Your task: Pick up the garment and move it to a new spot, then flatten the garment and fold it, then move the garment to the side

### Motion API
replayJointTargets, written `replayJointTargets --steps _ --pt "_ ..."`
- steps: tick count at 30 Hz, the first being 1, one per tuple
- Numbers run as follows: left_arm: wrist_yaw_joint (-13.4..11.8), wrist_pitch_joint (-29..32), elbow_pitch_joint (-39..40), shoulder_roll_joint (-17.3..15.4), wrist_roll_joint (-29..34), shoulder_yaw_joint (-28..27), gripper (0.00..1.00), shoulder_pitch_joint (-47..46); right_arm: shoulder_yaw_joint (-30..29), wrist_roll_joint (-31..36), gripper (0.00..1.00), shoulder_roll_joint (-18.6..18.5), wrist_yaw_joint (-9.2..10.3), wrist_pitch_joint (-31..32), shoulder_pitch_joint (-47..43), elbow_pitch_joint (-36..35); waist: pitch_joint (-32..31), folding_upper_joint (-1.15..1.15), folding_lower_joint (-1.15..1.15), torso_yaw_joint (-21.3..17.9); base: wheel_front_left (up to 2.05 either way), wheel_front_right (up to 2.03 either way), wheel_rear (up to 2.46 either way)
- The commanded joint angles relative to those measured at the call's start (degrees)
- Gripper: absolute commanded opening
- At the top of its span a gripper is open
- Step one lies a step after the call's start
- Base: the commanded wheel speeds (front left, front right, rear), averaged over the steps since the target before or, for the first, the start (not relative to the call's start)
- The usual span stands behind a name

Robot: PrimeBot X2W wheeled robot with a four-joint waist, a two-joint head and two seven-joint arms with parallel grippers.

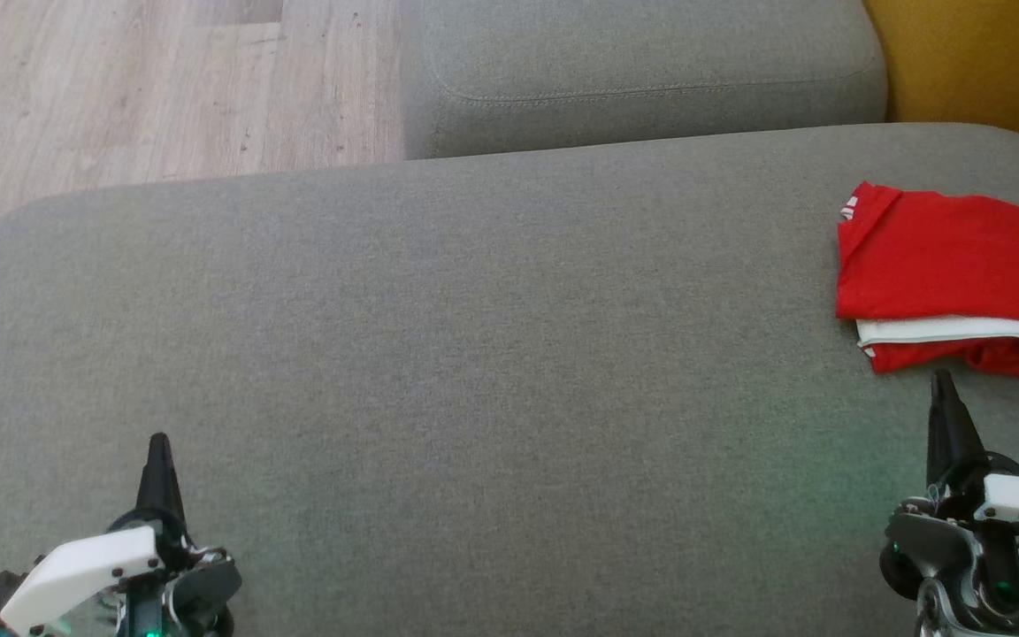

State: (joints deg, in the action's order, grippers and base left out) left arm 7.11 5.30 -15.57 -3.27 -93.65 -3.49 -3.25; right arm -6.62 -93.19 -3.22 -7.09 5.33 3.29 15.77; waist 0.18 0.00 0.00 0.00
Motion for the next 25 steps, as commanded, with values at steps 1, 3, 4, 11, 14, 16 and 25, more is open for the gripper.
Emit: replayJointTargets --steps 1,3,4,11,14,16,25 --pt "0.4 0.3 1.6 -0.4 0.6 -2.0 0.00 -2.8 1.0 0.3 0.00 -0.3 -0.40 0.4 2.8 -1.8 0.0 0.00 0.00 0.0 0.00 0.00 0.00" --pt "0.4 0.4 1.6 -0.4 0.6 -2.0 0.00 -2.8 1.0 0.3 0.00 -0.3 -0.40 0.4 2.8 -1.8 0.0 0.00 0.00 0.0 0.00 0.00 0.00" --pt "0.4 0.4 1.6 -0.4 0.6 -2.0 0.00 -2.8 1.0 0.3 0.00 -0.3 -0.40 0.5 2.8 -1.8 0.0 0.00 0.00 0.0 0.00 0.00 0.00" --pt "0.4 0.4 1.6 -0.3 0.7 -2.1 0.00 -2.9 0.9 0.4 0.00 -0.2 -0.40 0.5 2.8 -1.8 0.0 0.00 0.00 0.0 0.00 0.00 0.00" --pt "0.4 0.5 1.6 -0.3 0.8 -2.1 0.00 -2.9 0.8 0.4 0.00 -0.2 -0.40 0.5 2.8 -1.8 0.0 0.00 0.00 0.0 0.00 0.00 0.00" --pt "0.4 0.5 1.6 -0.2 0.8 -2.2 0.00 -2.9 0.8 0.4 0.00 -0.2 -0.40 0.6 2.8 -1.8 0.0 0.00 0.00 0.0 0.00 0.00 0.00" --pt "0.4 0.6 1.6 -0.2 0.9 -2.3 0.00 -2.9 0.7 0.5 0.00 -0.1 -0.40 0.6 2.8 -1.8 0.0 0.00 0.00 0.0 0.00 0.00 0.00"
